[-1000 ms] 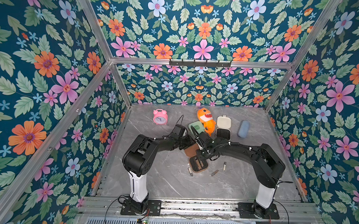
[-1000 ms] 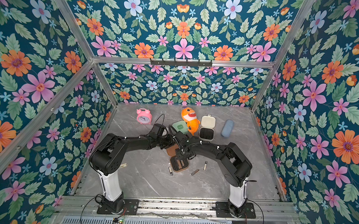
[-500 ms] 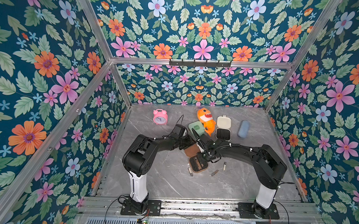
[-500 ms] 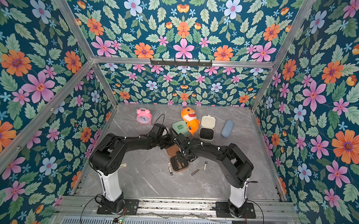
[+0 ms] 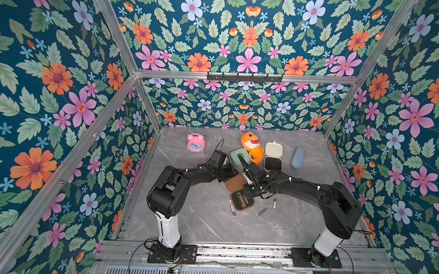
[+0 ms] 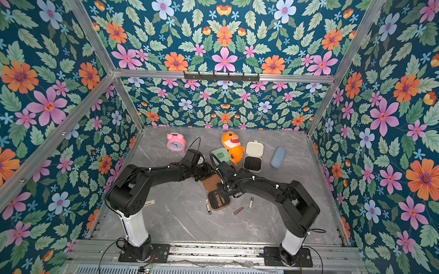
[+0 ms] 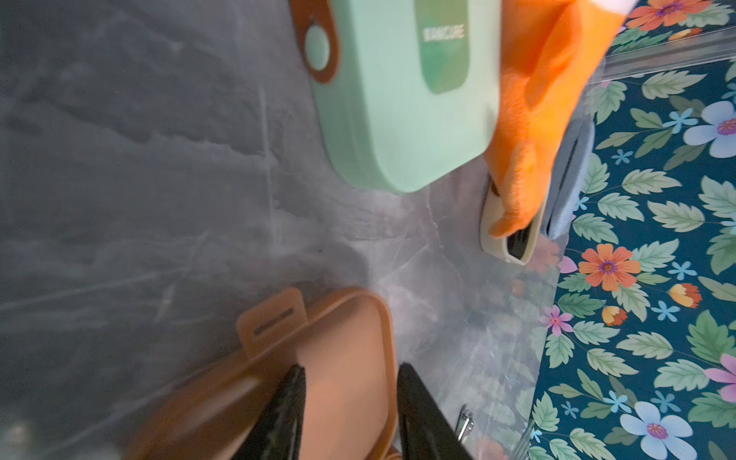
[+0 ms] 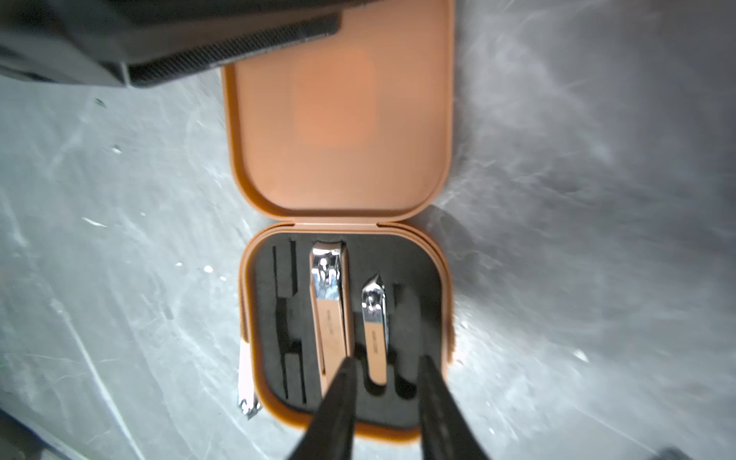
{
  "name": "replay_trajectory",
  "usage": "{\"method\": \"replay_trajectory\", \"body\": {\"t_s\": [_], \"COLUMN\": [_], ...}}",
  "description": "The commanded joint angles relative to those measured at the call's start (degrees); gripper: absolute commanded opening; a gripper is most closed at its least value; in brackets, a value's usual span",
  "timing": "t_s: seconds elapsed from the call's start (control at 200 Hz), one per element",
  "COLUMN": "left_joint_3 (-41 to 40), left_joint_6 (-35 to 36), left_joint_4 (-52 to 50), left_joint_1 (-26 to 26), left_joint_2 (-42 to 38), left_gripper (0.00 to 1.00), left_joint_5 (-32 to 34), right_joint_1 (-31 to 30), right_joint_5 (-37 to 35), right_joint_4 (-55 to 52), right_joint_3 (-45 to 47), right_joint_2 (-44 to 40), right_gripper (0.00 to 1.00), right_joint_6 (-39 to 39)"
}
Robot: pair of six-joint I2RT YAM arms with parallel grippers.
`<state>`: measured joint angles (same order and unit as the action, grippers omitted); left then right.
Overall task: Organize nail clipper sets
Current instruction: Place the nail clipper in the storage box, then adjust the nail clipper at the center of the board.
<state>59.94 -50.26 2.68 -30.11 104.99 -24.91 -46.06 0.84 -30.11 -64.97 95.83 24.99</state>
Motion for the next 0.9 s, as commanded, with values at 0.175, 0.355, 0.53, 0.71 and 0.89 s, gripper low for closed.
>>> {"method": "replay_trajectory", "body": {"t_s": [0.175, 0.355, 0.53, 0.71, 0.89], "left_joint_3": [2.18, -0.48, -3.57, -6.04, -7.68], "left_joint_6": [3.79, 3.62, 3.46, 3.28, 3.10], "left_joint_4": [-4.25, -3.77, -3.03, -2.63, -2.44], "left_joint_1": [0.31, 1.44, 2.27, 2.76, 3.17], "left_joint_2": [-6.62, -10.42, -12.95, -14.41, -14.99], "left_gripper": [0.50, 0.52, 0.52, 0.52, 0.52], "left_joint_5": [1.97, 1.88, 1.71, 1.62, 1.61], "right_joint_1": [-0.32, -4.82, -9.26, -9.22, -8.22], "right_joint_5": [-1.06, 0.43, 1.27, 1.08, 0.72], "right_joint_4": [-7.76, -8.95, -8.09, -5.77, -5.29], "right_joint_3": [10.57, 17.99, 20.11, 20.22, 16.57], "right_joint_2": [-11.15, -15.56, -13.66, -9.73, -5.15], "right_gripper": [0.48, 0.36, 0.22, 0.18, 0.17], "right_joint_6": [6.80, 12.90, 17.29, 18.47, 16.55]}}
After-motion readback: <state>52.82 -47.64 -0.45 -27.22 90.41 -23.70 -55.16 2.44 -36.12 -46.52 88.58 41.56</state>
